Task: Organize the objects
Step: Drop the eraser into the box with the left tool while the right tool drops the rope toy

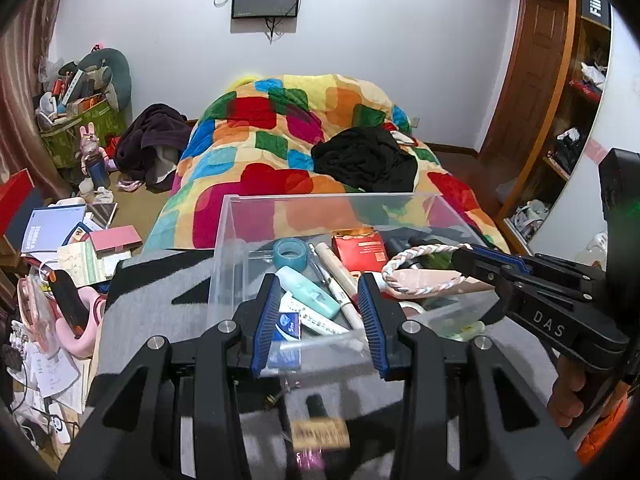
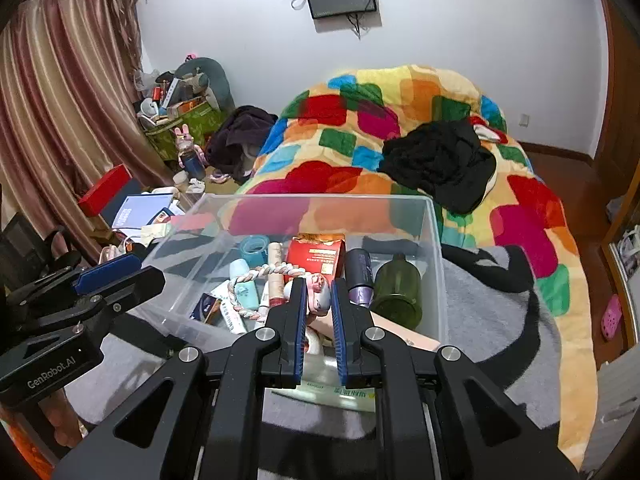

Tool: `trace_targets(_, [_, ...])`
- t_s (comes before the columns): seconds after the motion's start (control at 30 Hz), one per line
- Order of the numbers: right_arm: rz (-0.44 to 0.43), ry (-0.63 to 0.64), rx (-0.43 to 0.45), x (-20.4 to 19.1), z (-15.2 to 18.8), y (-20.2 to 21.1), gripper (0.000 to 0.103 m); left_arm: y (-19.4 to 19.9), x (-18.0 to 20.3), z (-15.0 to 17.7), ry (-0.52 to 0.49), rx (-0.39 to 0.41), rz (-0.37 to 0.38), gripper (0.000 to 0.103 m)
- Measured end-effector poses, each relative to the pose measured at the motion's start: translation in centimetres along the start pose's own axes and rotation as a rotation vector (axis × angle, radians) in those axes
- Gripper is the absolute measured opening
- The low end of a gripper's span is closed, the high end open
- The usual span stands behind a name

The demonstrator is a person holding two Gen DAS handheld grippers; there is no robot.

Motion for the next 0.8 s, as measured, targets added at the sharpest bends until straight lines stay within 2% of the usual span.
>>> trace_targets(0.2, [0.015, -0.007, -0.032, 0.4, -0.2, -1.6, 0.011, -1.0, -1.5, 0.2, 0.042, -0.03, 0.012, 0.04])
trace_targets(0.37, [0.022, 0.003, -0.049, 0.4, 0.1, -2.5, 0.011, 0.1, -1.8, 2.0, 0.057, -0.043, 0.033, 0.04])
trace_targets(0.4, [0.023, 0.003, -0.052, 0.4, 0.1, -2.6, 0.011, 0.8, -1.6, 2.4, 0.04, -0.018, 0.016, 0.042])
trace_targets(0.43, [0.023, 0.004, -0.054, 0.4, 0.2, -2.6, 0.011, 1.3, -1.4, 2.8, 0.027, -0.014, 0.002, 0.051])
trace_targets(0.57, [0.048, 0.011, -0.054, 0.4, 0.1, -2.9, 0.011, 2.0, -0.9, 5.1, 0.014, -0.056, 0.043, 0.053])
trace_targets(0.8, [0.079, 0.024, -0.06, 0.3, 0.1, -3.0, 0.011, -0.9, -0.4, 8.4, -0.003, -0.19, 0.045, 0.053])
Point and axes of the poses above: each gripper's, at about its wrist camera, not at the fingertips, and y roughly against the way its jaws point, x to its right, z to its underside, the point moved 1 cm from there along -y, roughly the way its jaws point, and after that the axes turned 11 degrees about z, right-handed, at the moved point
